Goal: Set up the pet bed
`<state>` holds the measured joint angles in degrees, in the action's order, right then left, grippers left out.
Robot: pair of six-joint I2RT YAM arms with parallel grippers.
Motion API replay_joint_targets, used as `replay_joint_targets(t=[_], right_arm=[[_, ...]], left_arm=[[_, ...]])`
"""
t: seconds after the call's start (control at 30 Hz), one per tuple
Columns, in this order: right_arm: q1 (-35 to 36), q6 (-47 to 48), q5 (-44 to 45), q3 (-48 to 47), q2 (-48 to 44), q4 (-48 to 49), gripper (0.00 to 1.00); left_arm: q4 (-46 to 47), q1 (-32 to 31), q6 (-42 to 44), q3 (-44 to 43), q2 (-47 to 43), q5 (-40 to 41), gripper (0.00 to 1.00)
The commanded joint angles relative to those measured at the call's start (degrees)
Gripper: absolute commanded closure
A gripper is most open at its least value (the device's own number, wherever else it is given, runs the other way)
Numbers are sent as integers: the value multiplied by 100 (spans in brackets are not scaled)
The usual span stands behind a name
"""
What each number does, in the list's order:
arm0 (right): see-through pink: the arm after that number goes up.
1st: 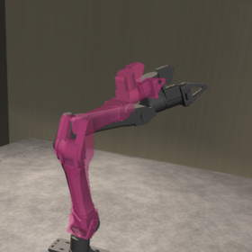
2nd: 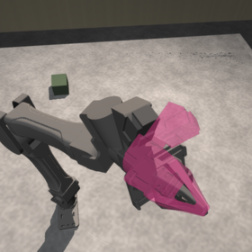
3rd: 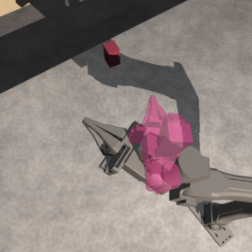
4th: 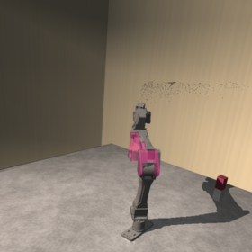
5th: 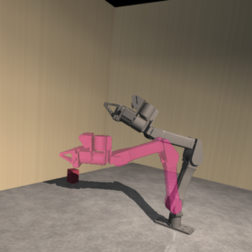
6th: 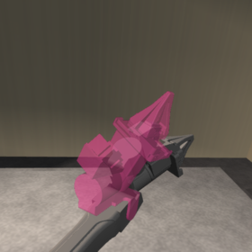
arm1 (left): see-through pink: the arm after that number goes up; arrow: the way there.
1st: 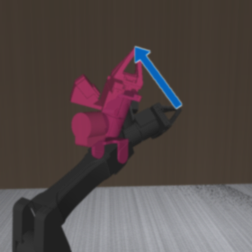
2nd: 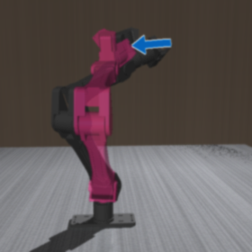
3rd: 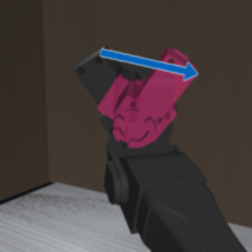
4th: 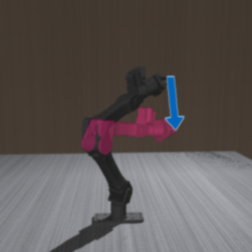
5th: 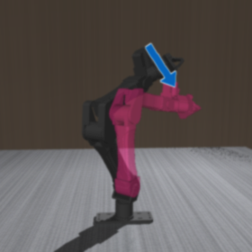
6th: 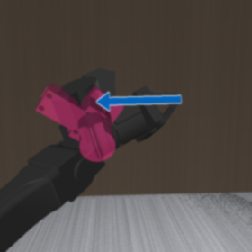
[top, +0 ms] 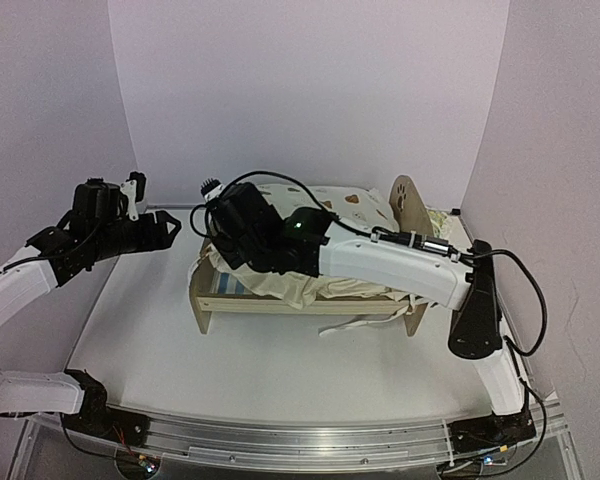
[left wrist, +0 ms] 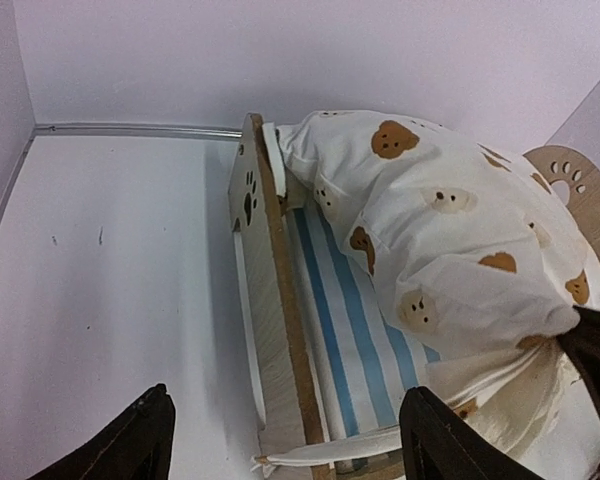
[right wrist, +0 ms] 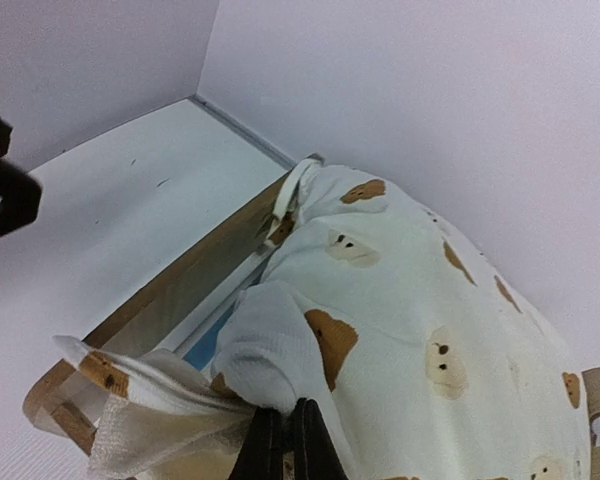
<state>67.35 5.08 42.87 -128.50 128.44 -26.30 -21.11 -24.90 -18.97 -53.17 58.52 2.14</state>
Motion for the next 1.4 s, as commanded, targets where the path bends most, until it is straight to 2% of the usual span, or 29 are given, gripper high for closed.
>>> replay_joint_targets(t=[0.0, 0.23, 0.37, 0.7, 0.83, 0.97, 1.13, 1.37], right_arm=[[-166, 237, 248, 282, -716, 528, 100], [-441, 213, 267, 1033, -1348, 748, 100], [-506, 113, 149, 1329, -1528, 798, 100], [-561, 228, 193, 1255, -1442, 806, 100], [-562, 222, 159, 1223, -1450, 804, 100], [-565, 204, 144, 1298, -1498, 804, 100], [-564, 205, 163, 1465, -1570, 802, 100], [-575, 213, 178, 1613, -1712, 839, 100]], left_arm=[[-69, -137, 237, -476, 241, -392, 22], [77, -494, 514, -533, 549, -856, 24], [438, -744, 686, -308, 532, -1123, 21], [675, -900, 1078, 135, 522, -1393, 18], [834, -953, 1102, 57, 848, -1319, 22], [980, -1032, 1132, -75, 1113, -1140, 35], [1125, -1040, 1152, -74, 1065, -1063, 67], [1099, -1053, 1289, -284, 1294, -918, 82]])
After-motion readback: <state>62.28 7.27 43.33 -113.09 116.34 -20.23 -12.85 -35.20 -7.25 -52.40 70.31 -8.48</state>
